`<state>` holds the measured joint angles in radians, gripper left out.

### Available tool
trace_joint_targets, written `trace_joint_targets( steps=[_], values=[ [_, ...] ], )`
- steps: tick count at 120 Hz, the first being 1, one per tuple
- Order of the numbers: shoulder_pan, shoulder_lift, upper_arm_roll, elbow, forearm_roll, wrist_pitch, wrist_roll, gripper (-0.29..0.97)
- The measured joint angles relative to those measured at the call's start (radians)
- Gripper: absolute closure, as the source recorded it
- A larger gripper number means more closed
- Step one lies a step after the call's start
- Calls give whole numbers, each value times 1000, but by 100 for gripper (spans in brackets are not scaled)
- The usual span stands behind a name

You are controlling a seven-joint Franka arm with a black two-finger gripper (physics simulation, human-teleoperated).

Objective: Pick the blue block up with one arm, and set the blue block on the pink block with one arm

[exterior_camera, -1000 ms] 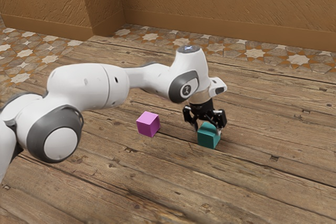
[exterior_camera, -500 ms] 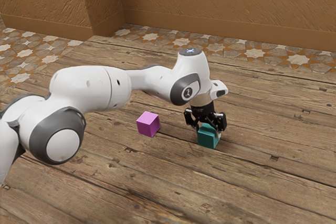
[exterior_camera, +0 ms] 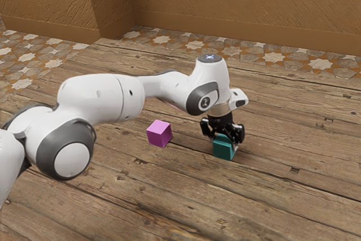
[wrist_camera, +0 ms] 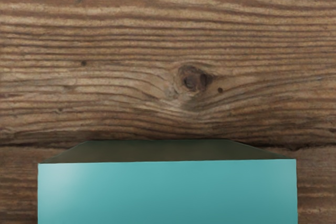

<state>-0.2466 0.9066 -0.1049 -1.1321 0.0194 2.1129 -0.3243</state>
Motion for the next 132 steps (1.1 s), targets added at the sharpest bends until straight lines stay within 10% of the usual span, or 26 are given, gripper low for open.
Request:
trace_joint_targets(
  steps=[49, 105, 132],
  values=[
    [-3, -31, 3, -15, 25, -37, -16, 35],
    [0, -757, 85, -789, 29, -57, -28, 35],
    [16, -733, 233, -784, 28, -39, -21, 35]
  ],
)
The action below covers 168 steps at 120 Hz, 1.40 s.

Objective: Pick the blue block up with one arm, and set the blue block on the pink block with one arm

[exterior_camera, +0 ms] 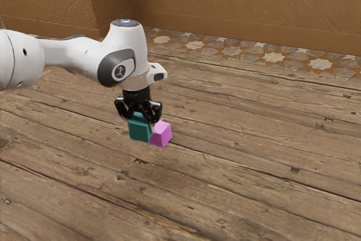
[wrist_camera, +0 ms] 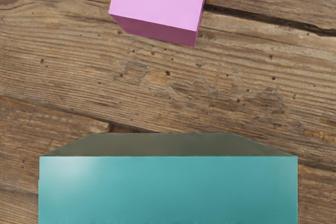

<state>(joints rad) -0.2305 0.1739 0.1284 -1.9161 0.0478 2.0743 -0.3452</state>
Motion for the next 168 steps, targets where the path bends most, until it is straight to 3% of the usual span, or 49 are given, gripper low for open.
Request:
trace_joint_targets(
  steps=[29, 54, 168],
  values=[
    [31, 157, 16, 166, -31, 11, 23, 35],
    [65, 175, 14, 185, -77, 14, 58, 34],
    [96, 331, 6, 349, -153, 48, 316, 35]
  ],
)
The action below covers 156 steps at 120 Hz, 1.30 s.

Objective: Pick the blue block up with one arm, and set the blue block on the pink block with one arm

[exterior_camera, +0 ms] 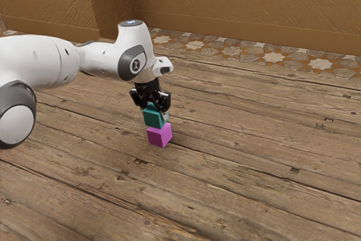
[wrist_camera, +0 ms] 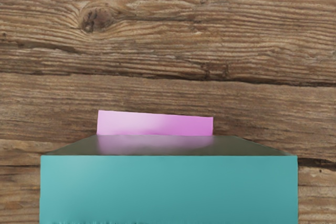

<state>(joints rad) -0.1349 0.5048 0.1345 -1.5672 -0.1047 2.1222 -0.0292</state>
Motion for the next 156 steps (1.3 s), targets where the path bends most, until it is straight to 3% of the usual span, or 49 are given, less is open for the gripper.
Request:
trace_joint_targets(
  steps=[156],
  values=[
    [23, 37, -5, 48, -16, -25, 121, 35]
  ],
)
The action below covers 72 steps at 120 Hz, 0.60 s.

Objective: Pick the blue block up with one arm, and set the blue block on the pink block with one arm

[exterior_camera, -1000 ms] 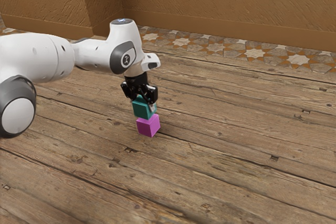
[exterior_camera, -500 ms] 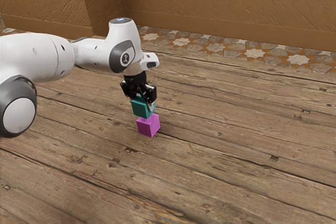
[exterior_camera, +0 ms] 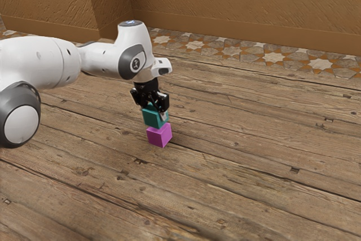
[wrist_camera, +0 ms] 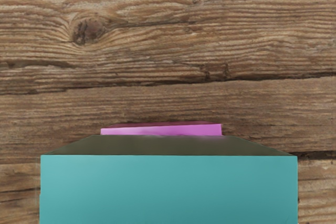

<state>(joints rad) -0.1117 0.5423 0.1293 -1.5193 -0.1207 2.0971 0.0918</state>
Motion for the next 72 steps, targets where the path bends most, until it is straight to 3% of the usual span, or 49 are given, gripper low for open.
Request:
trace_joint_targets(
  steps=[48, 72],
  values=[
    [0, 0, -1, -2, -2, -1, 8, 35],
    [0, 1, 0, -3, -42, -3, 17, 21]
  ],
)
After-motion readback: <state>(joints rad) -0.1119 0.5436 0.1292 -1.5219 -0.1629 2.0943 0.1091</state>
